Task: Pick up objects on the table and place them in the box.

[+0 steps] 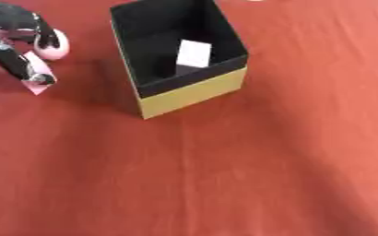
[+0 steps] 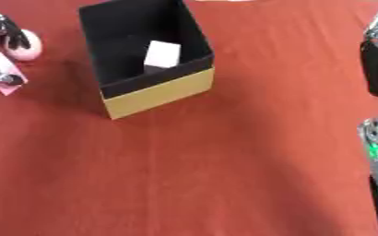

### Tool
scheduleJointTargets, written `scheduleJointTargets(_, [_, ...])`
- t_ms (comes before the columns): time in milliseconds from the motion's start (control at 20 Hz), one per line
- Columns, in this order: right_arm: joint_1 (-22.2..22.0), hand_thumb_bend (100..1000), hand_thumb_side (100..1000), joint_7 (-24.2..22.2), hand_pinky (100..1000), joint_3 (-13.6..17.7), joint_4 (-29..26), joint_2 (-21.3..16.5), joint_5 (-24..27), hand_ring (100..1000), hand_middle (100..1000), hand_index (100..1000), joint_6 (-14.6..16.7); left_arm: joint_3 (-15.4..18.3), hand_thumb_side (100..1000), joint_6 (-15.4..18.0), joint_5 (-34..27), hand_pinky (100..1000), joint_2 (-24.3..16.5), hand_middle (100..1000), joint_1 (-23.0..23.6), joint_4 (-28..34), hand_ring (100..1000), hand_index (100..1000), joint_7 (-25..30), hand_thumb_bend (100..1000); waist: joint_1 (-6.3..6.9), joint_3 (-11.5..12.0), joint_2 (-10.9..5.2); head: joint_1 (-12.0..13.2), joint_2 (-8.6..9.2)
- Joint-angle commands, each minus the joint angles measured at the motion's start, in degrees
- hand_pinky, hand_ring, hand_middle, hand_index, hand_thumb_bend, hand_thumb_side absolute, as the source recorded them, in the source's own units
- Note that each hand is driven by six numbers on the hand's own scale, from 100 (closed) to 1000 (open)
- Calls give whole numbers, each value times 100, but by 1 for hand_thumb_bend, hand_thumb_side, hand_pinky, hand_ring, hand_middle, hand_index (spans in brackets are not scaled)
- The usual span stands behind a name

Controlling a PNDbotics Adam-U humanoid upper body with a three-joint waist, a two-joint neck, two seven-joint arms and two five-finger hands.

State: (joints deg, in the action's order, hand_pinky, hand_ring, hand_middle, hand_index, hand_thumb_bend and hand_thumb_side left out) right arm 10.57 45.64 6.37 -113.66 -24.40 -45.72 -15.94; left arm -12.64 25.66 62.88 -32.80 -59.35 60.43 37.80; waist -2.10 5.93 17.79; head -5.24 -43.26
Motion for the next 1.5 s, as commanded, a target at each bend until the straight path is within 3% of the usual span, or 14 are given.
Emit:
scheduleJointTargets(50, [24,100,689,35,809,58,-93,-66,8,745,759,878,-28,106,651,550,-131,669,-221,814,-86,310,775,952,672,487,17,4,-149,-19,-18])
scheduleJointTargets(150, [19,100,689,35,809,60,-93,-65,7,745,759,878,-28,123,696,527,-148,691,-269,801,-83,413,784,954,755,536,20,17,-157,-21,-28])
scheduleJointTargets(500, [-12,100,688,61,809,73,-93,-73,-13,745,759,878,-34,74,719,374,-92,676,-695,743,213,1002,751,942,793,599,49,96,-192,-65,-72])
scheduleJointTargets(800, [-3,100,686,66,809,75,-93,-68,-25,746,758,879,-17,31,760,300,-172,660,-783,724,452,1131,729,936,857,564,51,108,-201,-57,-51])
scheduleJointTargets(1300, [15,100,688,99,808,70,-93,-39,7,744,756,878,-29,101,796,47,107,649,-721,719,588,864,716,924,760,582,40,95,-133,-37,-24])
scheduleJointTargets(1500, [18,100,689,110,808,68,-93,-28,22,744,756,878,-32,153,817,-7,198,633,-668,709,609,705,704,916,667,515,24,93,-114,-30,-6])
